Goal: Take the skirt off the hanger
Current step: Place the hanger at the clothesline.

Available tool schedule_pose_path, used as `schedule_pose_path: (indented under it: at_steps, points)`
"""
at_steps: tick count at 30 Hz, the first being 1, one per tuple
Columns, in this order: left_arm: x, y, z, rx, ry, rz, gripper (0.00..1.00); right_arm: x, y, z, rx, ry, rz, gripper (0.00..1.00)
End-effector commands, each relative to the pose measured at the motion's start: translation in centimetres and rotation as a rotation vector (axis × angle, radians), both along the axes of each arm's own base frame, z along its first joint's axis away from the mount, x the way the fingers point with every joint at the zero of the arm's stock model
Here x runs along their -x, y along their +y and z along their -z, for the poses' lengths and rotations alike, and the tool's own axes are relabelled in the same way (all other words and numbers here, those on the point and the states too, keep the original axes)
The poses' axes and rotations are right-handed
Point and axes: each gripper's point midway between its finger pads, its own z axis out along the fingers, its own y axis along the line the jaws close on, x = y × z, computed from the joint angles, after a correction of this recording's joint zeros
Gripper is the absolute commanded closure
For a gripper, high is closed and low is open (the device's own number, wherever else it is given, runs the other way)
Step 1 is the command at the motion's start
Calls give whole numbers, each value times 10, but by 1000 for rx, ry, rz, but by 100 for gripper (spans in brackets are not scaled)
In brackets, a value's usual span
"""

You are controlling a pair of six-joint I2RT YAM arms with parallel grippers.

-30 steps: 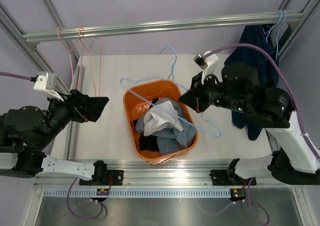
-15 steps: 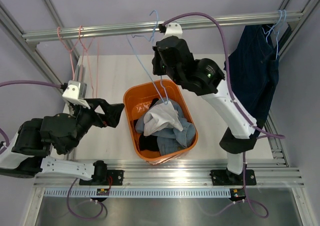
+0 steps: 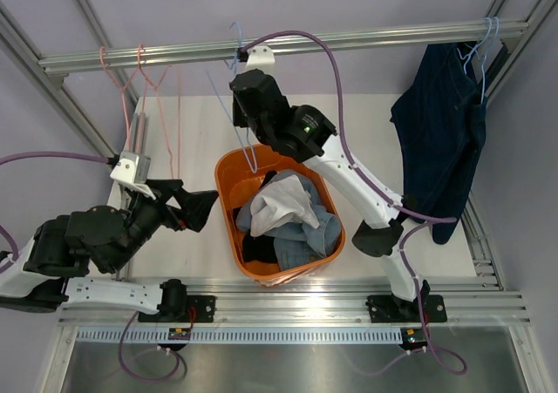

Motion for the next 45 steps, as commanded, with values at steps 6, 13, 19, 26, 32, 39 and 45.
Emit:
schedule_pose_path:
  at_steps: [6, 13, 19, 26, 32, 39, 45]
  points:
    - [4, 3, -4, 118, 12, 30, 1, -2, 54, -20, -138, -107, -66, 100]
    - [6, 10, -1, 136, 23, 39, 1, -7, 74, -6, -160, -100, -87, 100]
    - [7, 11, -5, 141, 18, 45, 1, 0, 82, 0, -152, -95, -90, 85]
    - [9, 0, -12, 130, 13, 71, 1, 8, 51, -17, -136, -86, -32, 22]
    - [11, -32, -25, 93, -22, 119, 1, 33, -76, -82, -81, -156, 156, 1]
    - [18, -98, -39, 15, -71, 228, 1, 35, -302, -75, 49, -139, 370, 6]
    - [23, -133, -41, -6, -100, 289, 1, 49, -396, -51, 172, -74, 459, 14]
